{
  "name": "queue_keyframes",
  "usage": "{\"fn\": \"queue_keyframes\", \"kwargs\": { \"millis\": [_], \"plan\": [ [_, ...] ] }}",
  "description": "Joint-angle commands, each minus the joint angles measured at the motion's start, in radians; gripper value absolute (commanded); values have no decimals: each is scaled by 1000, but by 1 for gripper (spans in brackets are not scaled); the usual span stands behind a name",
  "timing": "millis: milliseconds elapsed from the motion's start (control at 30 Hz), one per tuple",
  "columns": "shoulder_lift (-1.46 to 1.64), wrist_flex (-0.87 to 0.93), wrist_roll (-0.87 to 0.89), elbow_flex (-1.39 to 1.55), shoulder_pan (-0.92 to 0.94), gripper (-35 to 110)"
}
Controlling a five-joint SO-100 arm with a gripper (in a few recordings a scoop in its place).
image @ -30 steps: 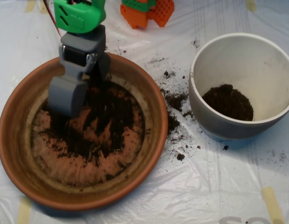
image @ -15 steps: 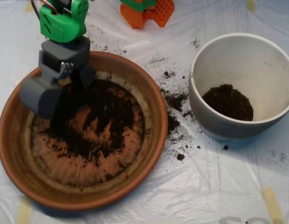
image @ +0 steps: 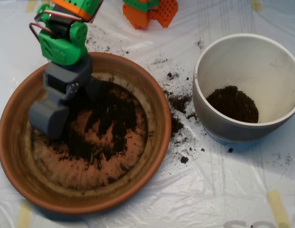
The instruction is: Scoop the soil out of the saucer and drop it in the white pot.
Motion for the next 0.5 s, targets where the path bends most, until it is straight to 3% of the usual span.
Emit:
{"fn": "queue_keyframes", "kwargs": {
  "millis": [0, 233, 467],
  "plan": [
    [-2, 21, -29, -87, 58, 39],
    [-23, 44, -52, -117, 75, 20],
    [-8, 43, -74, -97, 78, 11]
  ]
}}
